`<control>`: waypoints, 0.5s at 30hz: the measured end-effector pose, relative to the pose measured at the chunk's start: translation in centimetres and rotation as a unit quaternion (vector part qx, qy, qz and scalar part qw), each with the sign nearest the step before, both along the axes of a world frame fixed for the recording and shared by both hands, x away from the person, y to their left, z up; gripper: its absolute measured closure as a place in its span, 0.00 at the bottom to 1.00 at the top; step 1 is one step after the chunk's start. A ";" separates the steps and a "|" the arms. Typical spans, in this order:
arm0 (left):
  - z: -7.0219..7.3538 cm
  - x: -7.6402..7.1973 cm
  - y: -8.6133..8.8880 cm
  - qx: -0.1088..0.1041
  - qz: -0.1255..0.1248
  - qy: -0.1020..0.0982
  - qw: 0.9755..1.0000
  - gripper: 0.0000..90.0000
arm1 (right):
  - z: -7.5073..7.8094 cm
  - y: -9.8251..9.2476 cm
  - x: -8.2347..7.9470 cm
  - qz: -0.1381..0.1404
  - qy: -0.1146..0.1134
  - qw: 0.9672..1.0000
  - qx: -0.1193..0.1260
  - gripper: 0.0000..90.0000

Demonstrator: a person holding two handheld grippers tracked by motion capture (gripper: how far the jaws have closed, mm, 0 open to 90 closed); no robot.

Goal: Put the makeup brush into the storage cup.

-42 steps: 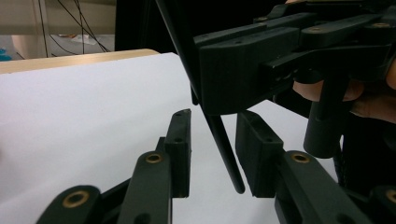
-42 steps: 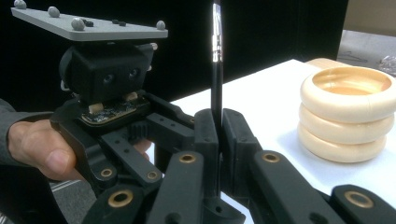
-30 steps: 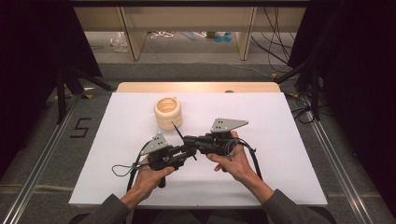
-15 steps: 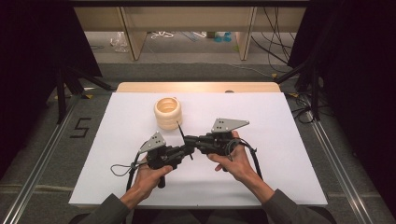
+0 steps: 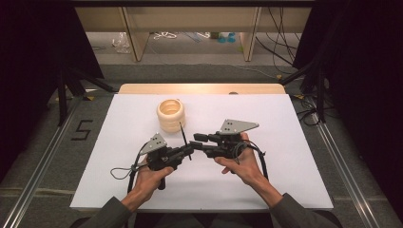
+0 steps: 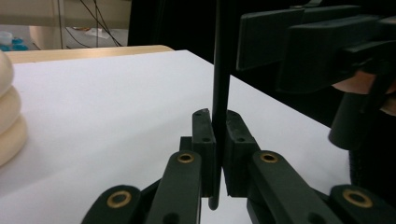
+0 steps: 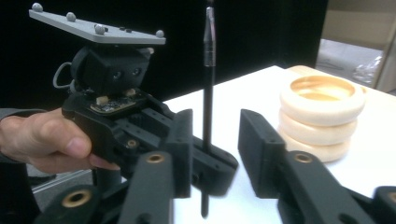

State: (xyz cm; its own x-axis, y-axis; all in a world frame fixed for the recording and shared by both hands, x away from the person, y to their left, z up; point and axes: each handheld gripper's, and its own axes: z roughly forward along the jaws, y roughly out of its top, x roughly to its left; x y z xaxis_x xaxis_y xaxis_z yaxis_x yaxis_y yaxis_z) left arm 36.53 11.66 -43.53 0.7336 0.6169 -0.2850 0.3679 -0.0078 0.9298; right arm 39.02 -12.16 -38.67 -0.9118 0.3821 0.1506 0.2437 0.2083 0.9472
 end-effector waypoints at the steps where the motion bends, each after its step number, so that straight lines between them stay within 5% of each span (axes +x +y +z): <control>1: 0.0 0.0 0.1 0.001 0.006 0.001 1.000 0.94 | 0.1 -0.2 0.0 0.000 -0.002 1.000 -0.003 0.72; 15: 0.3 0.9 1.6 0.023 0.043 -0.022 0.999 0.94 | -0.6 -3.6 -0.3 -0.090 -0.014 0.995 -0.034 0.43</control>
State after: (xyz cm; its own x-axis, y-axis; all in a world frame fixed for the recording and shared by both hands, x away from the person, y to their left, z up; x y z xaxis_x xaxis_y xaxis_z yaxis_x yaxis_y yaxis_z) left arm 37.39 13.28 -43.24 0.6884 0.6900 -0.2237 0.3287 -0.0218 0.9442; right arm 38.69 -15.76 -39.24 -0.8307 0.5488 0.0936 0.2564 0.2280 0.9393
